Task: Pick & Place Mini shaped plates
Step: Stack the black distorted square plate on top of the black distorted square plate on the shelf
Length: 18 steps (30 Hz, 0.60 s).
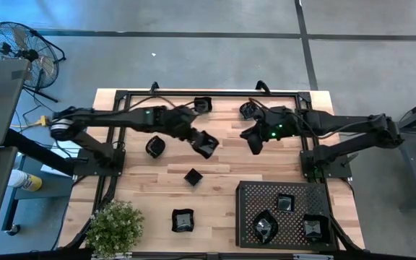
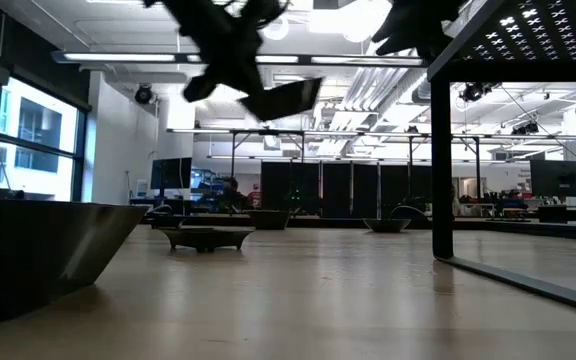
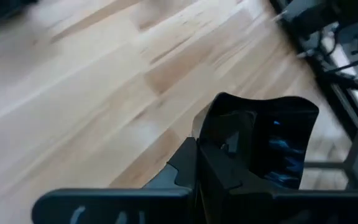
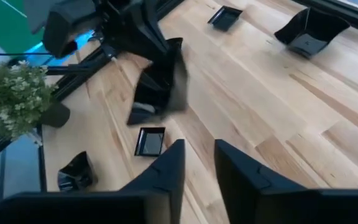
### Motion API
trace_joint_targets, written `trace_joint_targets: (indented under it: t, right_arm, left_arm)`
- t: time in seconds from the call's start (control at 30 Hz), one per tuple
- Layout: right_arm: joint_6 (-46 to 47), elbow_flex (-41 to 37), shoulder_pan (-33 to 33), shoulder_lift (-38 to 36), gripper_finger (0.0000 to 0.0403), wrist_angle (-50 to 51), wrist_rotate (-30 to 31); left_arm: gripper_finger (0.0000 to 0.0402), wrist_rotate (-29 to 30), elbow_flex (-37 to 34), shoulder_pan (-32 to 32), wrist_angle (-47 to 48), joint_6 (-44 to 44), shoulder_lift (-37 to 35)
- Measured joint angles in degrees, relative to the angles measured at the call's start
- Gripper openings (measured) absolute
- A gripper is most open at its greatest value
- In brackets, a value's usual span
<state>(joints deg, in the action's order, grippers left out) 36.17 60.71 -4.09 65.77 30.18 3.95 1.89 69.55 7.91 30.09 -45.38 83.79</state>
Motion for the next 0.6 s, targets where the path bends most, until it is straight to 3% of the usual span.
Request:
trace_joint_targets:
  t: [0.17,0.3,0.47,0.6]
  right_arm:
    - [-2.11,4.06,0.08,5.96,0.0120,-0.10,1.20]
    - [-4.07,6.95,0.08,9.59,0.0125,-0.06,1.31]
    - [-3.77,8.28,0.08,11.56,0.0105,0.68,1.73]
    - [-3.64,8.34,0.05,11.57,0.0066,1.71,1.99]
  left_arm:
    - [0.0000,-0.11,8.06,-0.04,-0.02,3.55,6.05]
    - [0.0000,-0.09,11.95,-0.03,0.04,5.63,7.49]
    - [0.0000,0.44,12.73,-0.03,0.20,6.14,7.49]
    - [0.0000,0.15,12.73,-0.03,0.00,6.14,7.43]
